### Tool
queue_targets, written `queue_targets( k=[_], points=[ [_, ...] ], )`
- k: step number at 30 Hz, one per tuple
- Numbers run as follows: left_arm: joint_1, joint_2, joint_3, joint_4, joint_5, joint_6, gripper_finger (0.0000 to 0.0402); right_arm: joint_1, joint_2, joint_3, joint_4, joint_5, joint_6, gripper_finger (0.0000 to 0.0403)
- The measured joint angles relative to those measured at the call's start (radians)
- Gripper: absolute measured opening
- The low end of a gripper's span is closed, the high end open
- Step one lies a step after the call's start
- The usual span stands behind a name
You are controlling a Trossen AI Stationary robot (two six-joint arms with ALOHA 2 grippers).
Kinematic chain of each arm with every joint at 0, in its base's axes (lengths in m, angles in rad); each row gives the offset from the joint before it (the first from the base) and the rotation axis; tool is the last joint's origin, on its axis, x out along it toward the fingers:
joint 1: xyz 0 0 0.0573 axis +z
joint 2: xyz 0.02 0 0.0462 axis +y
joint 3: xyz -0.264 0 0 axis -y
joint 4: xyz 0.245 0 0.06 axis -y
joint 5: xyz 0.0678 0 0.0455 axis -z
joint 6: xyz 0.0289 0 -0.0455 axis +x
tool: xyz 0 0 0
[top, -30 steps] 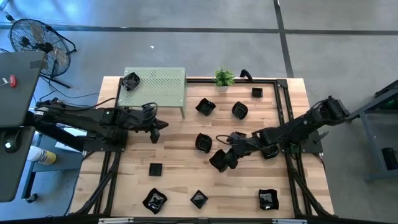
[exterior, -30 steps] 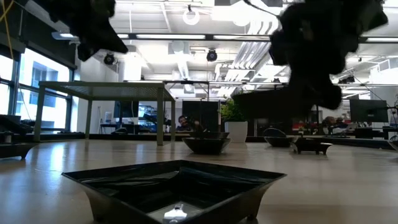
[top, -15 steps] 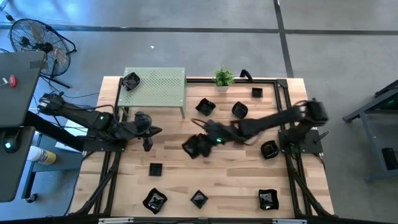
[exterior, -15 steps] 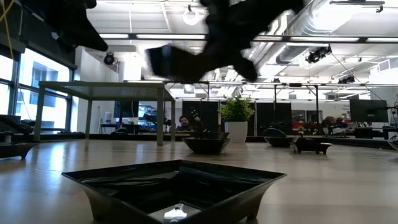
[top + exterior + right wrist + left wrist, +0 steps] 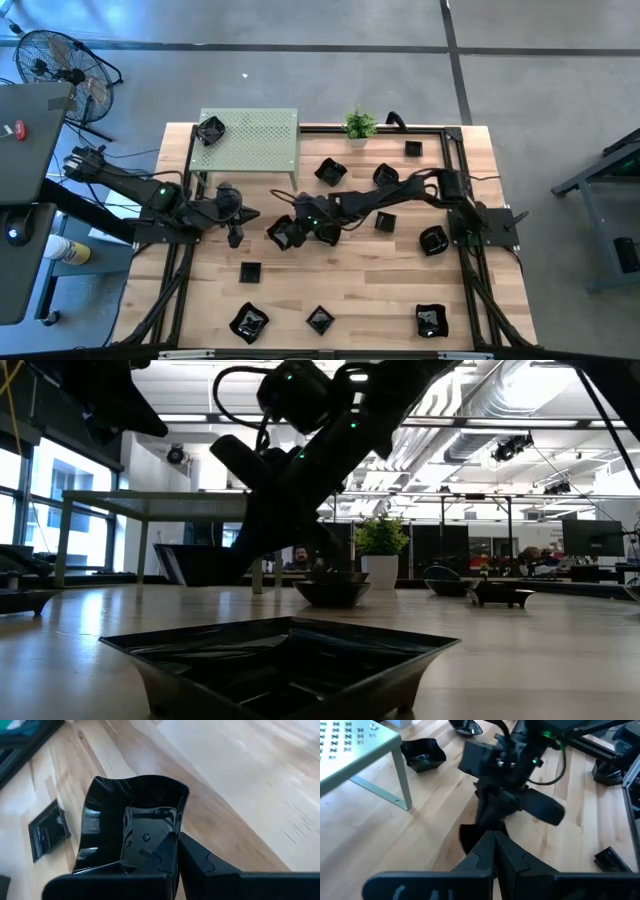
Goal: Pick & Place Mini shaped plates
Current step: Put the black distorted square plate on the right shelf
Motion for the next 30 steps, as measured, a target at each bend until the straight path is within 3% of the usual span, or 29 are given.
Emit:
queue_targets(
  k=[13, 16, 20, 23, 30],
  points=[
    [0.0, 0.103, 0.0, -0.003, 0.046, -0.161, 0.0, -0.001, -0.058, 0.004, -0.014, -0.014, -0.006, 0.0082],
    [0.001, 0.153, 0.001, -0.002, 0.046, -0.245, 0.0, -0.001, -0.126, 0.0, -0.108, -0.05, -0.071, 0.008],
    [0.018, 0.233, 0.001, -0.001, 0.052, -0.321, 0.0, 0.017, -0.235, -0.016, -0.216, -0.01, -0.208, 0.0042],
    [0.066, 0.294, 0.001, 0.012, 0.098, -0.327, 0.0, 0.028, -0.325, -0.124, -0.157, -0.013, -0.249, 0.0008],
    [0.18, 0.401, 0.001, 0.109, 0.178, -0.328, 0.0002, 0.036, -0.593, -0.502, 0.131, -0.026, -0.2, 0.001]
  ],
)
